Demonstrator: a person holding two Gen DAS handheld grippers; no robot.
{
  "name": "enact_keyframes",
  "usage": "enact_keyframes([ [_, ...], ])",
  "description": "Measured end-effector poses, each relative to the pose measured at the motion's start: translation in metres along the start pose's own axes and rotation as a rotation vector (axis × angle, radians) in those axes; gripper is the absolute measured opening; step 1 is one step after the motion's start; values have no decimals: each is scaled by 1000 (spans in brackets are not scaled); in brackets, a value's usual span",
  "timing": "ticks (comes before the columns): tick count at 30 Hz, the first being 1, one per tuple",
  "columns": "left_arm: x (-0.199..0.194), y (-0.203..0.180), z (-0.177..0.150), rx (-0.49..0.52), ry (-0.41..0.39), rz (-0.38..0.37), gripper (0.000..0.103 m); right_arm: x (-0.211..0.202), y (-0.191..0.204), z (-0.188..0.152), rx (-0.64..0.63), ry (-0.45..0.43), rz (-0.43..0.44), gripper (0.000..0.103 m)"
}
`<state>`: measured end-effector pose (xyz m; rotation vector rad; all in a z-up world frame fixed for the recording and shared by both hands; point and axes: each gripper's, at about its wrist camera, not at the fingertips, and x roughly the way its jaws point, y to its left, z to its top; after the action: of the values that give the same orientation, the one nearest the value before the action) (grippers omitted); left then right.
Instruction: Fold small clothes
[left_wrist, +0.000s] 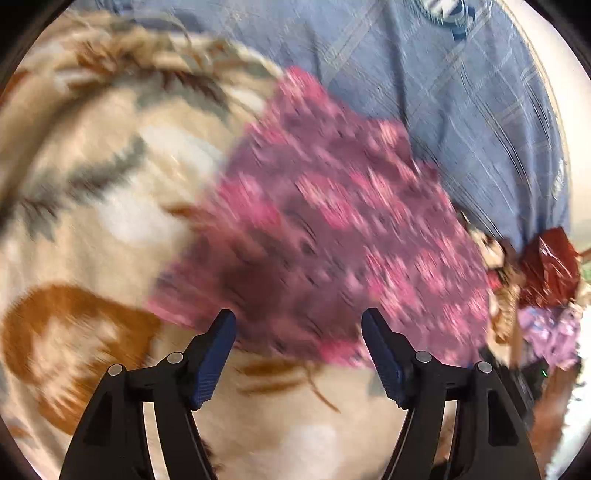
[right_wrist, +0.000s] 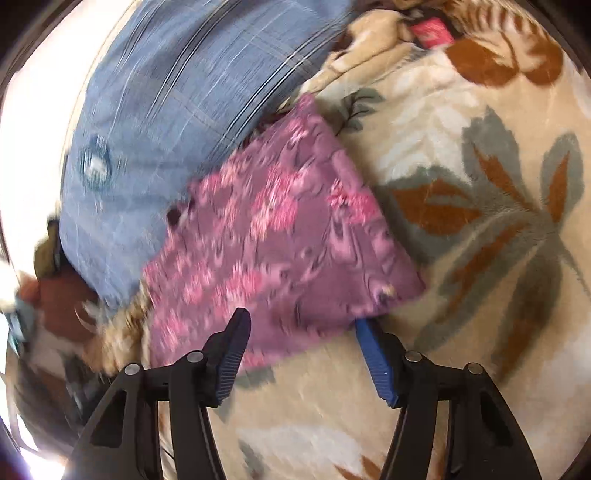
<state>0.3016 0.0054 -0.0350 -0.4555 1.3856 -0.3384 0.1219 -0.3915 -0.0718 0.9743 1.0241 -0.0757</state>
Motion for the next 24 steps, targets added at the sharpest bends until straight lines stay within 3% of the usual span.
enact_keyframes([
  [3, 19, 0, 2, -20, 77, -19, 70, 9, -1, 6, 32, -52, 27, 64],
  [5, 20, -4, 4, -8, 53, 4, 68, 12, 1, 12, 38, -51, 43, 51],
  [6, 17, -5, 5, -3, 39, 12, 57, 12, 2, 17, 30, -46, 61, 8],
  [7, 13, -6, 5, -3, 15, 19, 27, 4, 5, 23, 17, -65, 93, 6],
  [8, 11, -6, 4, -2, 9, 19, 18, -5, 10, 26, -4, -96, 116, 6],
  [9, 9, -6, 5, -2, 7, 17, 16, -18, 19, 29, -62, -130, 115, 5],
  [12, 13, -5, 3, 0, 3, 128, 16, -26, 22, 29, -130, -116, 69, 5],
  [16, 19, -13, 1, 38, 32, 186, 16, 1, -25, 17, -38, -9, -49, 6],
  [18, 13, -14, 3, 52, 25, 167, 16, -5, -29, 13, -23, -24, -39, 5],
  [20, -4, -13, 11, 67, -13, 119, 16, -14, -18, 14, -62, -33, -81, 16],
  [21, -14, -11, 15, 67, -43, 95, 20, -25, -8, 16, -98, -67, -114, 17],
  [23, -42, -3, 24, 66, -136, 54, 38, -39, 7, 21, -145, -124, -110, 17],
  [24, -51, 2, 27, 64, -174, 53, 64, -44, 17, 23, -179, -147, -108, 17],
])
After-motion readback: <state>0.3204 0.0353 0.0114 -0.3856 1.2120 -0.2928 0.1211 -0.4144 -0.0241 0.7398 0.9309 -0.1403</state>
